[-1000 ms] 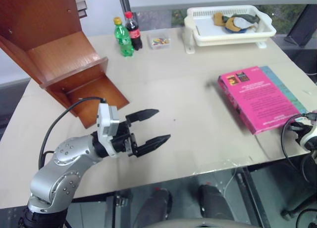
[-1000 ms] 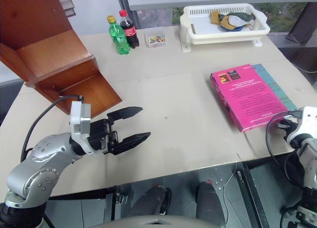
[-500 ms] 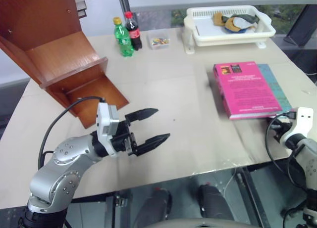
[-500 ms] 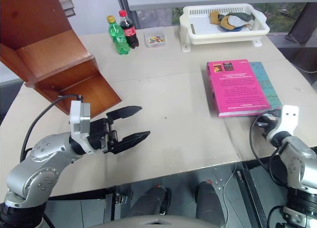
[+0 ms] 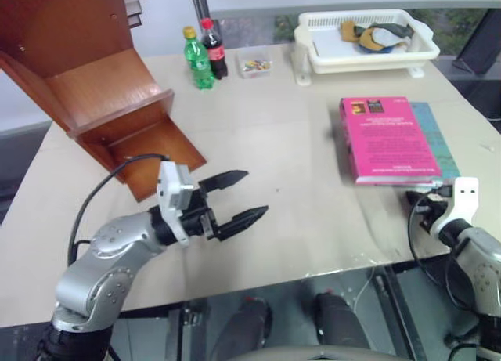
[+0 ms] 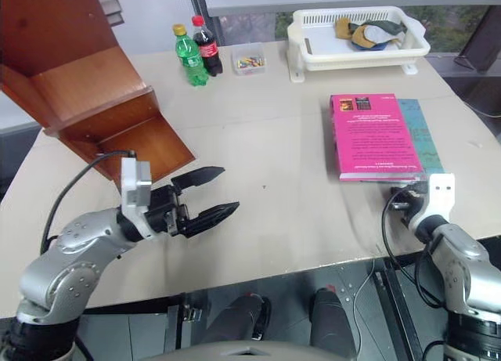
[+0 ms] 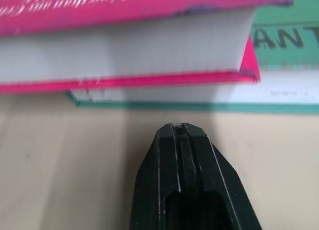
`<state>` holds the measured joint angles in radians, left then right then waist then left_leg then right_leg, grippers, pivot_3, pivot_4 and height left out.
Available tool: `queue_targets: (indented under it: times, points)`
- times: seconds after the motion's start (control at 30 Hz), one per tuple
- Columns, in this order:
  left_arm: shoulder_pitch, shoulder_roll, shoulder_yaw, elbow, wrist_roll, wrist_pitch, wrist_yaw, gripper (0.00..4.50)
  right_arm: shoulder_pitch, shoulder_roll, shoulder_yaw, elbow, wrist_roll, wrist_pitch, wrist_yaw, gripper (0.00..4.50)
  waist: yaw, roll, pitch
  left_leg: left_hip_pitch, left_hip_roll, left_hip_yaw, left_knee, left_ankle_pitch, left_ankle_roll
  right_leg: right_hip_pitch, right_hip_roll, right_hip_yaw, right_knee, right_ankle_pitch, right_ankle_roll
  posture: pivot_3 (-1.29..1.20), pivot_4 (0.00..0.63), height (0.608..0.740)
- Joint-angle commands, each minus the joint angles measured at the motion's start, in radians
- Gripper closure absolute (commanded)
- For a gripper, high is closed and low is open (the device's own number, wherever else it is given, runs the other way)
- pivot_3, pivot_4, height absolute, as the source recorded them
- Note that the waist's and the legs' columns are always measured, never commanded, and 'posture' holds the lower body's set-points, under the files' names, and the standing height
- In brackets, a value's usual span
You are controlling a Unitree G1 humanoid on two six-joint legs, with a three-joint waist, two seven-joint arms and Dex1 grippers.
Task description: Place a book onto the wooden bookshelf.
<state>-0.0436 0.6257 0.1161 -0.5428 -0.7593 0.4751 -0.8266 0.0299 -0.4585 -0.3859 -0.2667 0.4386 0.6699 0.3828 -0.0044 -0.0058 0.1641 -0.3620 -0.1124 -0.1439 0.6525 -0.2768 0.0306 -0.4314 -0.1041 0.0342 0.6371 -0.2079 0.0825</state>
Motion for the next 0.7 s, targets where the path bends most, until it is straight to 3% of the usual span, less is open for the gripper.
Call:
queue_targets:
  times: [0.03, 0.27, 0.53, 0.7]
  points:
    - [-0.034, -0.01, -0.012, 0.022, 0.014, -0.023, -0.021, 0.0, 0.037, -0.017, -0.054, -0.068, -0.028, -0.029, -0.046, 4.45, 0.001, 0.0, 0.0, 0.0, 0.0, 0.0, 0.0, 0.0, 0.0, 0.0, 0.0, 0.0, 0.0, 0.0, 0.0, 0.0, 0.15, 0.74]
    - [-0.083, -0.032, -0.034, 0.057, 0.022, -0.021, -0.041, 0.0, 0.048, -0.04, -0.12, -0.04, -0.136, -0.046, -0.177, 4.45, 0.0, 0.0, 0.0, 0.0, 0.0, 0.0, 0.0, 0.0, 0.0, 0.0, 0.0, 0.0, 0.0, 0.0, 0.0, 0.0, 0.15, 0.74]
    - [-0.111, -0.039, -0.036, 0.072, 0.037, -0.022, -0.045, 0.0, -0.227, -0.09, -0.077, 0.337, -0.209, -0.194, -0.193, 4.45, -0.01, 0.0, 0.0, 0.001, 0.0, 0.002, 0.0, 0.0, 0.0, 0.0, 0.001, 0.002, 0.0, 0.001, 0.001, 0.0, 0.15, 0.74]
    - [-0.078, -0.039, -0.017, 0.04, 0.039, -0.023, -0.023, 0.0, -0.301, -0.11, -0.035, 0.485, -0.225, -0.268, -0.133, 4.45, -0.008, 0.0, 0.0, 0.0, 0.0, 0.002, 0.0, 0.0, 0.0, 0.0, 0.001, 0.002, 0.0, 0.001, 0.001, 0.0, 0.15, 0.74]
